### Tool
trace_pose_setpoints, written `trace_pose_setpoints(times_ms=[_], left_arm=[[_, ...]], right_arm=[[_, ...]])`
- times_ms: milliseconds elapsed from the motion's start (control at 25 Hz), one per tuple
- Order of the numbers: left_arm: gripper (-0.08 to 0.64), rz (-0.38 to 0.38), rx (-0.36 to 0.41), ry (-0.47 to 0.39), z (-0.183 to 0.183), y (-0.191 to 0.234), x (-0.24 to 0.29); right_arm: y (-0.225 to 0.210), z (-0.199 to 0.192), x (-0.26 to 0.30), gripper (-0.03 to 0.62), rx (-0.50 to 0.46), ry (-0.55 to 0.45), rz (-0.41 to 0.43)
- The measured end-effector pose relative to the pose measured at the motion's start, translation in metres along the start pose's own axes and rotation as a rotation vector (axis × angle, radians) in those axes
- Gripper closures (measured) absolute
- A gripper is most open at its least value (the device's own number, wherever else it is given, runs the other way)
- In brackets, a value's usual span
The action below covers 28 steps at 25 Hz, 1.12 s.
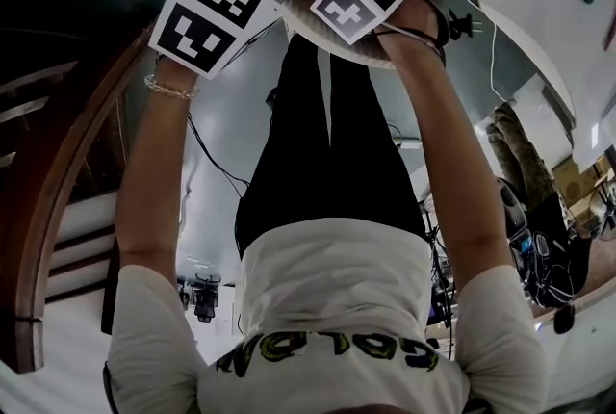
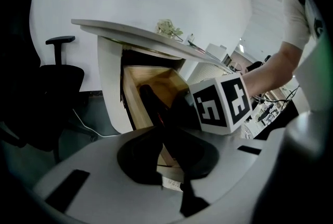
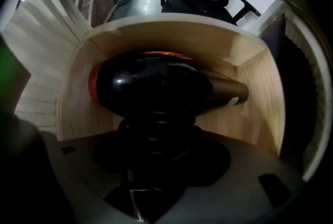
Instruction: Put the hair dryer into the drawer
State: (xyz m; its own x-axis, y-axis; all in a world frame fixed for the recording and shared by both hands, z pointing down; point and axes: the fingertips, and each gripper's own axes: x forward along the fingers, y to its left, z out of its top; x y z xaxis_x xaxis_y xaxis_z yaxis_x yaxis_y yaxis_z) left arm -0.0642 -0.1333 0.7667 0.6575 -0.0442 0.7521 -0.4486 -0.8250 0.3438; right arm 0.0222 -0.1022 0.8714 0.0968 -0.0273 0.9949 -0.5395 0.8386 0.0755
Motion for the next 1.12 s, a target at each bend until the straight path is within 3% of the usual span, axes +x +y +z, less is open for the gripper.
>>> trace_pose_setpoints(times_ms=[160,320,640,840,1120], left_arm=[[0.508,0.053,-0.009,0.003,0.005,0.012,-0.008],[0.509,0.107,-0.042,-0.049,0.016,-0.006,-0.034],[0.537,0.157,-0.157,-0.203,0.043,-0.054,-0.088],[0.546,0.200,-0.198,-0.320,0.079,-0.088,-0.137],[0.549,0.285,-0.204,-0.561,0.148,-0.140,-0.220]], right_arm=[[-0.014,0.006,-0.007,0.295,-0.009,-0.048,-0.012],[-0.011,-0.004,-0.048,0.298,-0.005,-0.140,-0.035],[-0.004,-0.029,-0.140,0.390,0.080,-0.346,0.050],[-0.008,-0.044,-0.229,0.461,0.261,-0.569,0.112],[-0.033,-0.066,-0.369,0.531,0.427,-0.916,0.030]])
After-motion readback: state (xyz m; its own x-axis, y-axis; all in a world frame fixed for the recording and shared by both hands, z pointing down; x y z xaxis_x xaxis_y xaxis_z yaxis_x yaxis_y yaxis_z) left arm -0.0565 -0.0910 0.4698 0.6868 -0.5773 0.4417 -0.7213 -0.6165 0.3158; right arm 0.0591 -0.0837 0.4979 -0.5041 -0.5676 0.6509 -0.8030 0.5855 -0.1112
